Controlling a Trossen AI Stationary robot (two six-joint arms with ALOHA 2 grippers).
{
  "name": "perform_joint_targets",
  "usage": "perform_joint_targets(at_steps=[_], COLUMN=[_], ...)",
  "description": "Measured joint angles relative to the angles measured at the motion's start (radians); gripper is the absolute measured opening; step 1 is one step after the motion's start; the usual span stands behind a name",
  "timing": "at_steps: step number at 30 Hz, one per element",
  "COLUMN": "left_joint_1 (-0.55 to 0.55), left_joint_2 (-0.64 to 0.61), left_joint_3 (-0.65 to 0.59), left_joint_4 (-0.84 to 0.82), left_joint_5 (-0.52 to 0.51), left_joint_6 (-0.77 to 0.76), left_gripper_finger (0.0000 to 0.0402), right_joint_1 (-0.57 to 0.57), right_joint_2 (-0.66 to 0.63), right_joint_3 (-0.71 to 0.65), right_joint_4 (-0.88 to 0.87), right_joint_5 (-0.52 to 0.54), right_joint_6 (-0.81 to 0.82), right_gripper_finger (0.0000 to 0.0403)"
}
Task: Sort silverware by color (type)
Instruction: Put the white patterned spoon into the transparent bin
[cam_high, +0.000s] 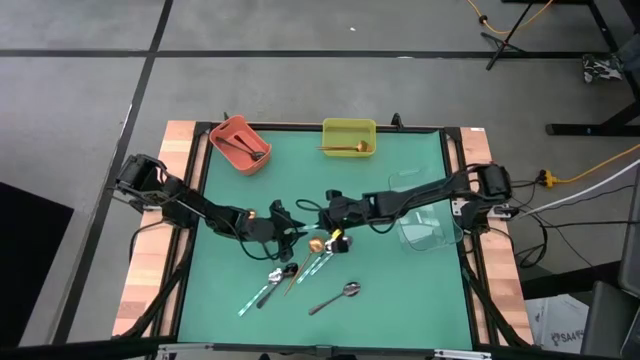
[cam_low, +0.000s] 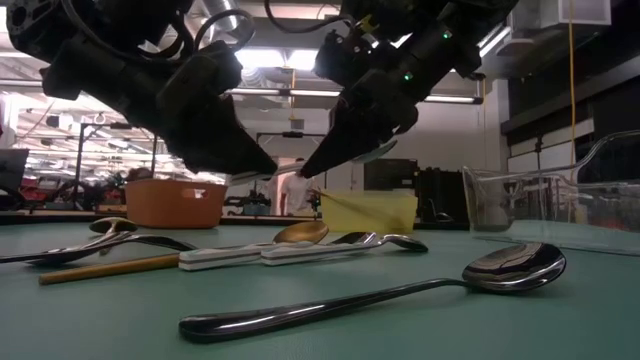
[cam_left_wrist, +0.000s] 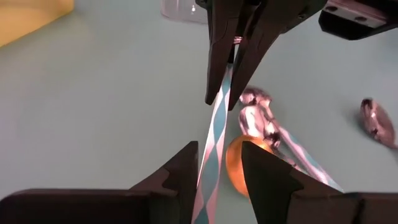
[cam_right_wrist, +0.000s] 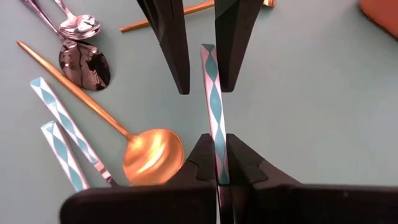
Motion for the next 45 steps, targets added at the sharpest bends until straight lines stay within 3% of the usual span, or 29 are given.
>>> perform_joint_targets(at_steps=[23,36,45], left_joint_1=[-0.002,-0.001,-0.001], left_joint_2=[0.000,0.000,0.000], left_joint_3=[0.001,0.001,0.000], left_joint_4=[0.074,0.072,0.069], left_joint_5=[-0.020,-0.026,-0.018], left_joint_6=[0.008,0.006,0.000], left_gripper_finger=[0.0117,0.0118,0.0118], right_joint_1=[0.000,0.000,0.001], right_joint_2=[-0.231,-0.464,-0.566], right_joint_3=[0.000,0.001,0.001], right_joint_4=[-0.292,-0.514,-0.731], right_joint_5=[0.026,0.192,0.337], right_joint_6=[0.001,0.092,0.267], right_gripper_finger=[0.0001,0.0001,0.0001])
